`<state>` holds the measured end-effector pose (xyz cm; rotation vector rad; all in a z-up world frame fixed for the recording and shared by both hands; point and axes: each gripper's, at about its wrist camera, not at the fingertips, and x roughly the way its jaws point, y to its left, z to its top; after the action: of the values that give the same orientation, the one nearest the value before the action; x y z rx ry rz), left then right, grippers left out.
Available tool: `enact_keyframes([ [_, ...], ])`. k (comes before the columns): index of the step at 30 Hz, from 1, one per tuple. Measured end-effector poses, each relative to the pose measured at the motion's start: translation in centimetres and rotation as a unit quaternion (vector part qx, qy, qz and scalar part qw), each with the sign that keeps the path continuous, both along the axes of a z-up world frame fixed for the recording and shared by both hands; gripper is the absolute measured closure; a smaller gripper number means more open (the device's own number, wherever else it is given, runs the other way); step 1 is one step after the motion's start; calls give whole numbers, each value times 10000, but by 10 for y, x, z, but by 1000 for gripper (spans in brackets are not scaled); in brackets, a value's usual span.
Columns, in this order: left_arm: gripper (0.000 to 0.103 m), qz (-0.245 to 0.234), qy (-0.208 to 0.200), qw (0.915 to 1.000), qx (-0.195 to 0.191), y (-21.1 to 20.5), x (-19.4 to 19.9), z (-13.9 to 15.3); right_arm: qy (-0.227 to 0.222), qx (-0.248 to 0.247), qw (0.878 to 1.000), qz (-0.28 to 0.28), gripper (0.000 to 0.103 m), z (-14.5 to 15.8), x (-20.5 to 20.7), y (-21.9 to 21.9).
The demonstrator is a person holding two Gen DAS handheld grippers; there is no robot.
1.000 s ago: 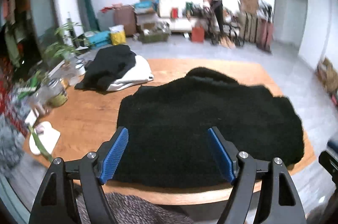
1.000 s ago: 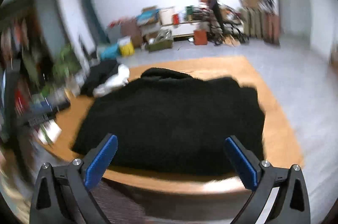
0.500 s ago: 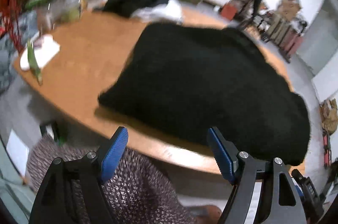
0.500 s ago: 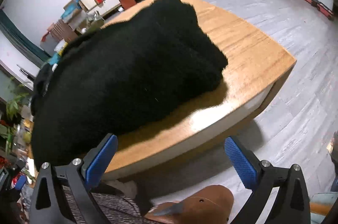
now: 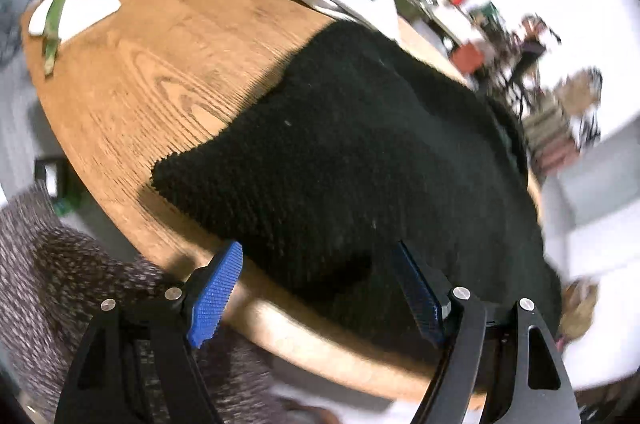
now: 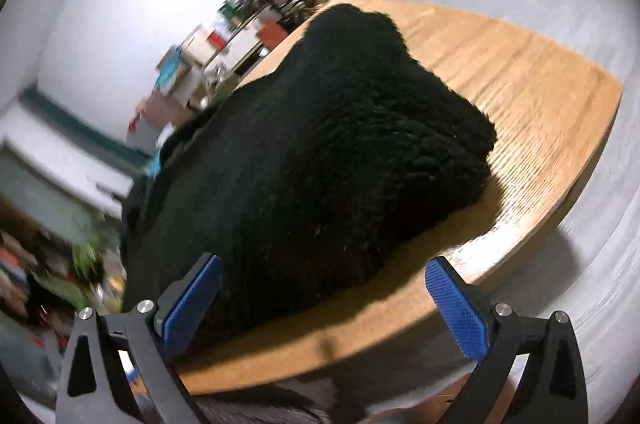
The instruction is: Fold clothes
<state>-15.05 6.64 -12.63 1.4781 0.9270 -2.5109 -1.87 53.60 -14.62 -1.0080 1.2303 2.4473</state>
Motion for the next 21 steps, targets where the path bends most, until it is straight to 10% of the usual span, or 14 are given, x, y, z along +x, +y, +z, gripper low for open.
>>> enact_keyframes([
  [10,25,1018,133,9840,1458,-39,5,-30,-19,-996,9950,48,0,-43,-51,-8],
  [21,24,1367,350,9749,1720,-45,5,-34,145,-1323,9907,-269,12,-48,-60,-5],
])
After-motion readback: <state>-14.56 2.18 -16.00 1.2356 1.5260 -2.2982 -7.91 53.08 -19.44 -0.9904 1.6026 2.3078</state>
